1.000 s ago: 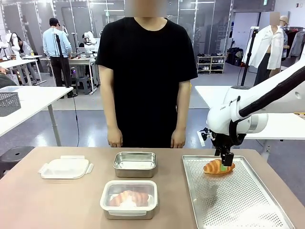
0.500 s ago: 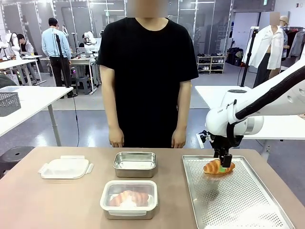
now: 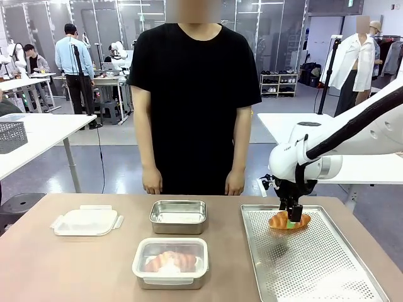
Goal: Place the bread into the airtight container.
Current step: Pick up a Butter Roll and place it into an empty Airtight Container.
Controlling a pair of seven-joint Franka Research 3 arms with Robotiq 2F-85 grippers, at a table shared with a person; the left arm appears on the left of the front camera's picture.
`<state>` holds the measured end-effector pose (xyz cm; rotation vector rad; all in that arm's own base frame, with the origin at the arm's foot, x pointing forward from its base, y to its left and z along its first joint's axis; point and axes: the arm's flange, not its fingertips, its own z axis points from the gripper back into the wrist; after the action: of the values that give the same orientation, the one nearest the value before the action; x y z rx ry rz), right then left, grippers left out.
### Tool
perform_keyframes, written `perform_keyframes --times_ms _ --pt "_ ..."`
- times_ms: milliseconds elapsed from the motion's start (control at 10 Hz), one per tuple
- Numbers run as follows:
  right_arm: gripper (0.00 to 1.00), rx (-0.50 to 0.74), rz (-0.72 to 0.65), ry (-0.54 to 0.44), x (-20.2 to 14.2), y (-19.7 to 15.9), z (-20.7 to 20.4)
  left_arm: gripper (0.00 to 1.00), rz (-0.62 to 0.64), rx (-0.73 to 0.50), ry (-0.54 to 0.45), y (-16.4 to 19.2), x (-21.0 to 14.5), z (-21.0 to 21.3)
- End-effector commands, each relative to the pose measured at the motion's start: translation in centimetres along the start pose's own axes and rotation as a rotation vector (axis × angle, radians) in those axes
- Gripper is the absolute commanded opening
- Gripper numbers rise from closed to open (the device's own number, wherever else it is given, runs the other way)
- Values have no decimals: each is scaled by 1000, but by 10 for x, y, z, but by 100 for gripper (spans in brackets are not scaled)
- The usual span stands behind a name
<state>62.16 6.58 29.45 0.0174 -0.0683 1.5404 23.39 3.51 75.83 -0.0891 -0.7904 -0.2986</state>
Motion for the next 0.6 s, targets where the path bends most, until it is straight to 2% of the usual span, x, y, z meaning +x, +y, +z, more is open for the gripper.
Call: perform_keyframes --times_ms 0,100,500 --pt "100 27 5 20 1 -6 -3 100 -1 8 2 -2 0 0" --pt "98 28 -4 13 0 -6 -3 100 -1 8 2 -2 0 0" --pt "61 25 -29 17 -2 -4 -2 100 -1 8 2 -2 0 0"
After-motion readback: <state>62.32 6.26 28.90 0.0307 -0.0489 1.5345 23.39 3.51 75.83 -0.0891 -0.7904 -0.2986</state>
